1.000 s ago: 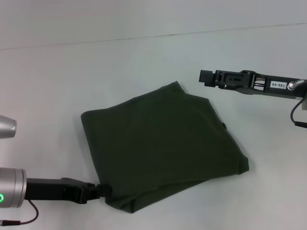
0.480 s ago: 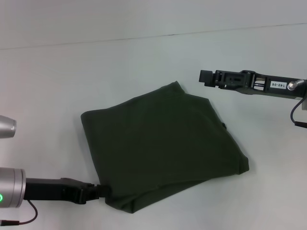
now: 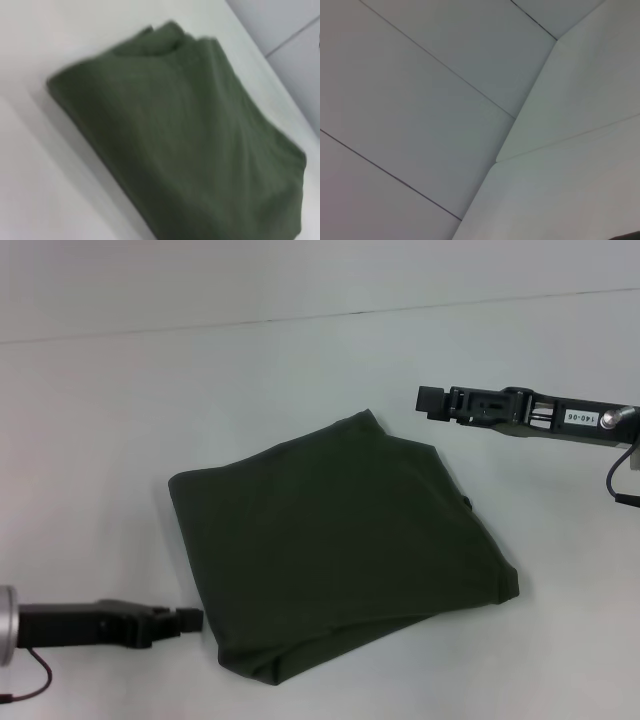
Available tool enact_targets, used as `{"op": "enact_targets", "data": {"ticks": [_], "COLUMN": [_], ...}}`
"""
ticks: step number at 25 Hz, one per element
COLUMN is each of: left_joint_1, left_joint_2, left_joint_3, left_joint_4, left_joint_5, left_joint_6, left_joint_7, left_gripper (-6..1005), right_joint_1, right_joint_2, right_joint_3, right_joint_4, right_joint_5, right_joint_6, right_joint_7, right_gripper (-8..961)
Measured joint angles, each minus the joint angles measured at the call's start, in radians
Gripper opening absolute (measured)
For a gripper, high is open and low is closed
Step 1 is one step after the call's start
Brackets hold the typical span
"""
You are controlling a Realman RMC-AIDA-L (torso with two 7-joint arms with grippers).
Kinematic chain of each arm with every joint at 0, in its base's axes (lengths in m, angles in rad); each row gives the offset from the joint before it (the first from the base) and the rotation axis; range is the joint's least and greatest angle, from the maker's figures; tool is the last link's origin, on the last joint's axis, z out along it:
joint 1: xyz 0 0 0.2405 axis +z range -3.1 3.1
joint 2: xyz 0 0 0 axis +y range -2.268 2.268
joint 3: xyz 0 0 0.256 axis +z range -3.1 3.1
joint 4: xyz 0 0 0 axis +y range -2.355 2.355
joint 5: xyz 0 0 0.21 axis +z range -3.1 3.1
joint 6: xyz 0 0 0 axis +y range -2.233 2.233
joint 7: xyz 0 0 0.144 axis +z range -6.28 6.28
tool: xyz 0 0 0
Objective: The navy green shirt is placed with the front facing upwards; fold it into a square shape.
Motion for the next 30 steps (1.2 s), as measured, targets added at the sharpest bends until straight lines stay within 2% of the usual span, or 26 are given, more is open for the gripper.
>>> {"op": "enact_targets", "data": {"ticks": [8,13,16,19,24,27,30], "left_joint_1": [0.020,0.046,0.052,0.051,0.049,0.051,0.060], "left_joint_2": [0.003,0.003,0.001,0.000,-0.001,0.000,0.002], "left_joint_3": [-0.186,-0.216,-0.220,-0.222,-0.217,-0.209,-0.208], "left_joint_4": [0.021,0.033,0.035,0.036,0.035,0.035,0.034], "left_joint_5": [-0.060,-0.185,-0.227,-0.236,-0.236,-0.231,-0.231], "left_joint_6": [0.089,0.118,0.125,0.126,0.127,0.147,0.196], "left_joint_7": [0.074,0.124,0.141,0.148,0.197,0.259,0.333], "left_gripper": [135,174,372,502,718,847,884], "right_joint_1": [0.000,0.005,0.010,0.013,0.014,0.014,0.012], "right_joint_2": [0.002,0.009,0.013,0.012,0.006,0.004,0.004], "right_joint_3": [0.005,0.006,0.000,-0.005,-0.062,-0.097,-0.113], "right_joint_4": [-0.002,-0.002,-0.002,-0.003,-0.004,-0.004,-0.005], "right_joint_5": [0.017,0.022,0.022,0.018,0.015,0.014,0.014], "right_joint_6": [-0.070,-0.086,-0.085,-0.080,-0.076,-0.075,-0.080], "right_joint_7": [-0.120,-0.190,-0.212,-0.221,-0.251,-0.260,-0.261], "right_gripper": [770,778,783,788,938,937,936]}}
